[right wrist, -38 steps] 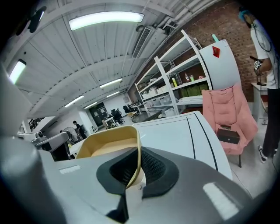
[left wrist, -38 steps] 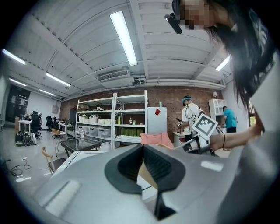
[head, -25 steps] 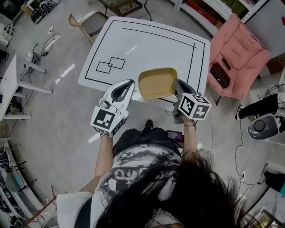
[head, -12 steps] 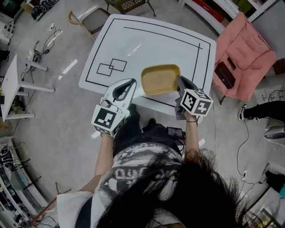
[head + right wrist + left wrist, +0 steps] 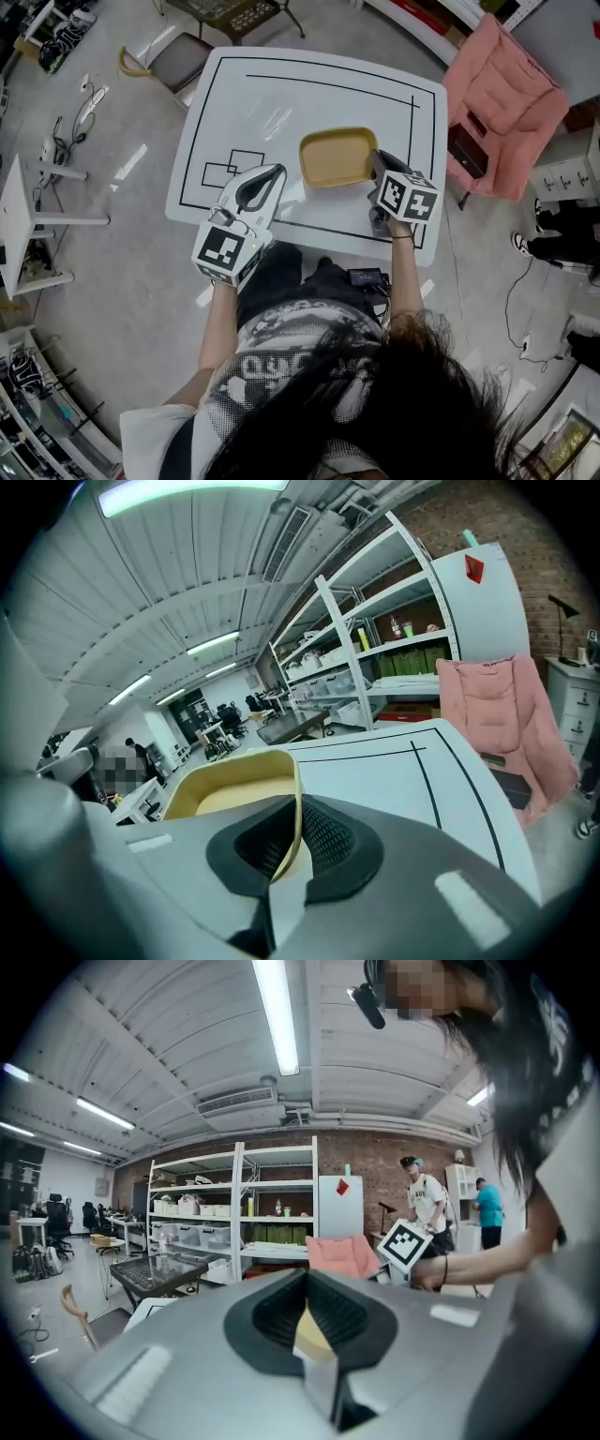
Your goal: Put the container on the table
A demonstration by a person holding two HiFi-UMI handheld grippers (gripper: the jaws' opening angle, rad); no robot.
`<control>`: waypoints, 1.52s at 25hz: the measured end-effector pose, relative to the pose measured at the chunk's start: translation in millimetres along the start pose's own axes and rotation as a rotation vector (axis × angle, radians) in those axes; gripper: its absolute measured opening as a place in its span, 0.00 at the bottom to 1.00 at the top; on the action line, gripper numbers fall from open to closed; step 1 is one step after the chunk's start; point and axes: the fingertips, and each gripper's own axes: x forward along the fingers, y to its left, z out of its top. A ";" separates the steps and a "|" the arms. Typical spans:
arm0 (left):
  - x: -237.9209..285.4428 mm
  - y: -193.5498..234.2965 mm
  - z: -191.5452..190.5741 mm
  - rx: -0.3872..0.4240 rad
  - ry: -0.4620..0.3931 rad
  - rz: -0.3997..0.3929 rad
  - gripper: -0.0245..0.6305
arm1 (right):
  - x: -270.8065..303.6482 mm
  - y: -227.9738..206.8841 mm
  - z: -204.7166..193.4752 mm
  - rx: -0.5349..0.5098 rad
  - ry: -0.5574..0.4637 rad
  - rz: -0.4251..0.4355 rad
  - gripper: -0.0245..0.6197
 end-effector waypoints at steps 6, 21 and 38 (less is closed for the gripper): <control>6.0 37.8 -0.4 0.005 -0.009 -0.061 0.04 | 55.3 -9.9 16.5 0.023 0.017 -0.102 0.07; 7.1 94.3 -9.2 -0.002 -0.014 -0.169 0.04 | 167.2 -57.4 18.0 0.228 0.080 -0.315 0.07; 1.3 125.1 -20.4 -0.012 0.001 -0.220 0.04 | 174.2 -50.8 14.5 0.214 0.078 -0.327 0.23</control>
